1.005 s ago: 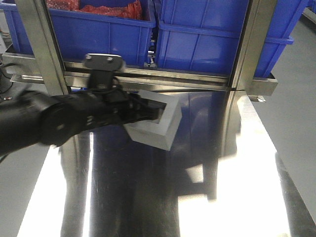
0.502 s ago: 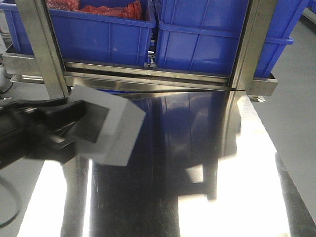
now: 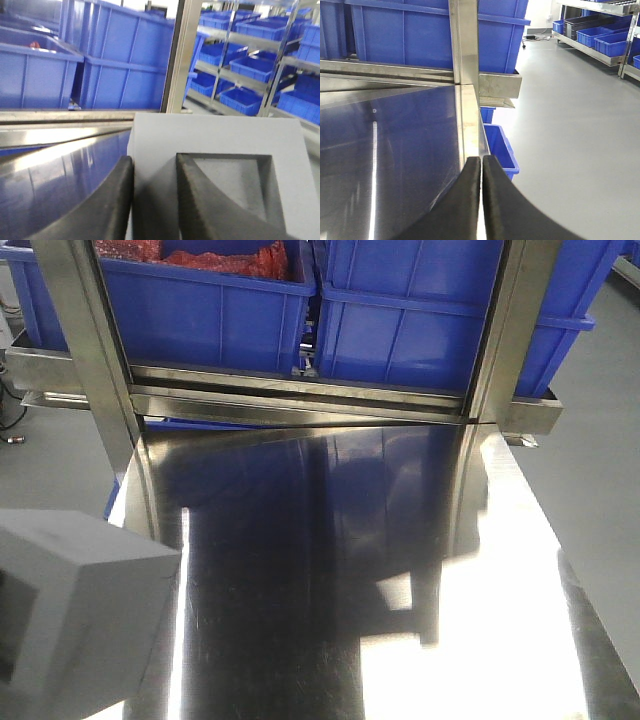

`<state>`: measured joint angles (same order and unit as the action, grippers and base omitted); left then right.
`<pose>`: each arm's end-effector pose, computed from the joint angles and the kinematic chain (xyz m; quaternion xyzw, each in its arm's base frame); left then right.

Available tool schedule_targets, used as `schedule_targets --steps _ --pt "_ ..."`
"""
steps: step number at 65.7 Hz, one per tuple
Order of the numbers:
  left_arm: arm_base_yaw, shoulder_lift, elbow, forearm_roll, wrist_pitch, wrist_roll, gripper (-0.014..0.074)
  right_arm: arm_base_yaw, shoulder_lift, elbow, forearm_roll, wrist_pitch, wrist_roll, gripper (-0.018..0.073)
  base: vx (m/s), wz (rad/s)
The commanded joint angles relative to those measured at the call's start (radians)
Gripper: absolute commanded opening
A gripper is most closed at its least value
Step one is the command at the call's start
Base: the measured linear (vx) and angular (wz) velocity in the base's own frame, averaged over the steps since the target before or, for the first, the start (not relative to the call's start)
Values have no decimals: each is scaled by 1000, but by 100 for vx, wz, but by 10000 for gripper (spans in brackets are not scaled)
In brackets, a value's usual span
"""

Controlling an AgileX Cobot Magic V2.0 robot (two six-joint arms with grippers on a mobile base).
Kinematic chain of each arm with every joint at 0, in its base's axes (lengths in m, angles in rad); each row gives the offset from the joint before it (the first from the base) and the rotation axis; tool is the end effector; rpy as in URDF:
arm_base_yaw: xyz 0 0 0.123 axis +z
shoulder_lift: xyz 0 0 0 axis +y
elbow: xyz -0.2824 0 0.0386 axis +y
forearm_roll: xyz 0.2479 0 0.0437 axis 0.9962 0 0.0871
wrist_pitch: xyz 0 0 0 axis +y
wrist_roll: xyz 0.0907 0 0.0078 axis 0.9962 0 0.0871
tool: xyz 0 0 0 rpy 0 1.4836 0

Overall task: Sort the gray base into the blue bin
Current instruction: 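Lift the gray block with the left gripper toward the robot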

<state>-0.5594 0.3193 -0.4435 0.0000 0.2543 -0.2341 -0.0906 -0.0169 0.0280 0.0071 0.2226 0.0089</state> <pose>0.0640 -0.0401 0.3183 0.1169 0.7126 -0.2673 0.6380 0.0552 -0.0049 0.1844 0.0397 0.7559 -0.0238 0.6530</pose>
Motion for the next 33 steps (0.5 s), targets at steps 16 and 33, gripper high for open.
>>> schedule_targets --steps 16,33 --pt "-5 -76 -23 0 -74 -6 -7 -1 15 2 -7 -73 -9 -5 0 0" --pt "-5 -76 -23 0 -73 -6 -6 -1 15 2 -7 -73 -9 -5 0 0"
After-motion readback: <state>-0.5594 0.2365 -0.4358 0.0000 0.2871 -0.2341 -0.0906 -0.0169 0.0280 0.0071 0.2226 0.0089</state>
